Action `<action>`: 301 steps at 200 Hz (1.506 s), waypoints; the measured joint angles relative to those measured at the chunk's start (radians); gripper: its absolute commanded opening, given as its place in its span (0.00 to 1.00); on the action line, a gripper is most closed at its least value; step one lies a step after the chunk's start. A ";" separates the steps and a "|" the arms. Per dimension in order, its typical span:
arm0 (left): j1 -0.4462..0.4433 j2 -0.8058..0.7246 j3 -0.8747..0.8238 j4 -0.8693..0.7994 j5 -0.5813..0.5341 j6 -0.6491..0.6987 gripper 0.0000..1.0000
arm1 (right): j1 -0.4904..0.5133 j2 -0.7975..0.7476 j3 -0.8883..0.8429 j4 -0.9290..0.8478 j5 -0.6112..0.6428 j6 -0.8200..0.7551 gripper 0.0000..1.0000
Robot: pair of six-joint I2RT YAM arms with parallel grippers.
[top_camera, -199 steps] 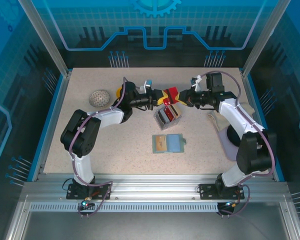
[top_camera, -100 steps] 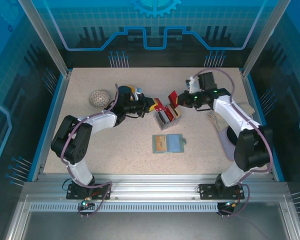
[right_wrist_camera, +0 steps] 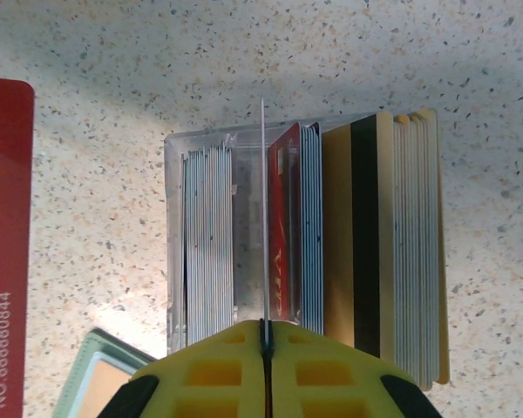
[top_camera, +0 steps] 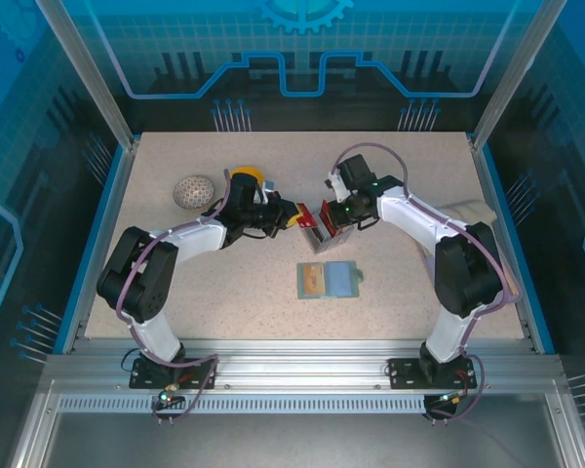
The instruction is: Put the credit cards into the card holder
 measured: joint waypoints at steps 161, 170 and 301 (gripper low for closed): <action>-0.002 0.000 0.000 0.043 0.057 0.030 0.07 | -0.048 -0.127 -0.043 0.014 -0.066 0.099 0.37; -0.003 0.000 0.001 0.059 0.072 0.034 0.07 | -0.097 -0.177 -0.061 0.029 -0.158 0.133 0.39; -0.060 0.039 0.148 0.245 0.237 0.021 0.08 | -0.256 -0.190 -0.121 0.198 -0.848 0.353 0.34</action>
